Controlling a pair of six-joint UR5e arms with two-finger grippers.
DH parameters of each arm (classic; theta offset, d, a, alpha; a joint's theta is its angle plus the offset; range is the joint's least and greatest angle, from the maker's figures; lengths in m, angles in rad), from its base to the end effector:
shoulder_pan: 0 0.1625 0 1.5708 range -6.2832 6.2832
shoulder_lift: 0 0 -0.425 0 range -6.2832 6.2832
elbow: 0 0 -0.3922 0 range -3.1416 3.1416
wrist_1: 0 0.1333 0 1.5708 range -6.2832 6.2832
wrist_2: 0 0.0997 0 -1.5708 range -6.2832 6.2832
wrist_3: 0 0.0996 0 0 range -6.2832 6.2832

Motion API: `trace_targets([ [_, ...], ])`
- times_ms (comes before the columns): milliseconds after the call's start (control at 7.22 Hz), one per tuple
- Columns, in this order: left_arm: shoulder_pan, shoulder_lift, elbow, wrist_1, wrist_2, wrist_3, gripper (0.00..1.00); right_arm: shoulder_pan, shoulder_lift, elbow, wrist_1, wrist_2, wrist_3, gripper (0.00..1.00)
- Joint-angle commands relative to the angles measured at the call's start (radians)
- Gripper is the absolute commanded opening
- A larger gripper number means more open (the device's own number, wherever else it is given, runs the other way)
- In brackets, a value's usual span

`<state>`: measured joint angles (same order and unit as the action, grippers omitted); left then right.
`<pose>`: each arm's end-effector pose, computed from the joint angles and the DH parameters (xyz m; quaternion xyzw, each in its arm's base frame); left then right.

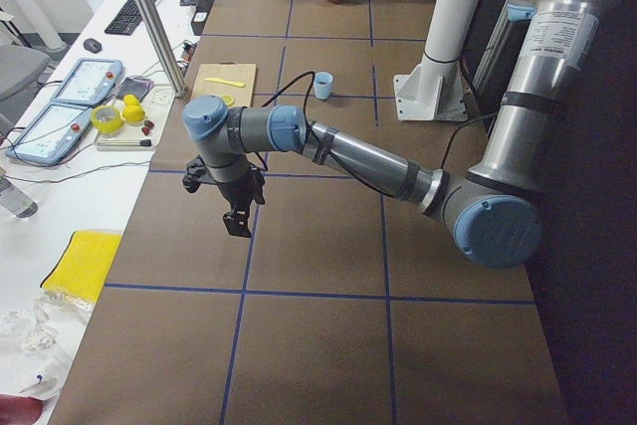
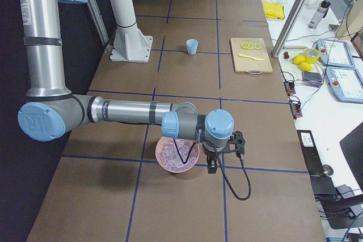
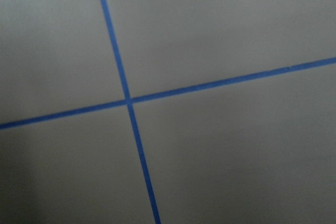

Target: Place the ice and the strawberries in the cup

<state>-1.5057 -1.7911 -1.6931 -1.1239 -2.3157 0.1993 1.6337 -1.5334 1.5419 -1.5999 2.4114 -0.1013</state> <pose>-0.0296 -0.5569 0.5287 -0.0241 0.3658 0.1038 0.9246 0.0908 -0.5017 0.6523 0.0241 -0.4074 -0.0133 0.9128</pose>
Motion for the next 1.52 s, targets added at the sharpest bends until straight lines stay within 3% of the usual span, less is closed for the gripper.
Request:
trace_targets([
  [0,-0.016,0.025,0.013,-0.064,-0.007,-0.088,1.0,0.0,0.009,0.003,0.0,0.0,0.0,0.99],
  [554,-0.016,0.139,0.067,-0.244,-0.011,-0.109,1.0,0.0,0.012,0.029,0.0,0.0,0.015,0.99],
  [1108,-0.039,0.154,0.113,-0.258,-0.017,-0.086,1.0,0.0,0.007,0.023,-0.002,0.002,0.011,0.99],
  [1385,-0.061,0.154,0.115,-0.251,-0.095,-0.037,1.0,0.0,0.0,0.017,-0.002,0.002,0.008,0.99],
])
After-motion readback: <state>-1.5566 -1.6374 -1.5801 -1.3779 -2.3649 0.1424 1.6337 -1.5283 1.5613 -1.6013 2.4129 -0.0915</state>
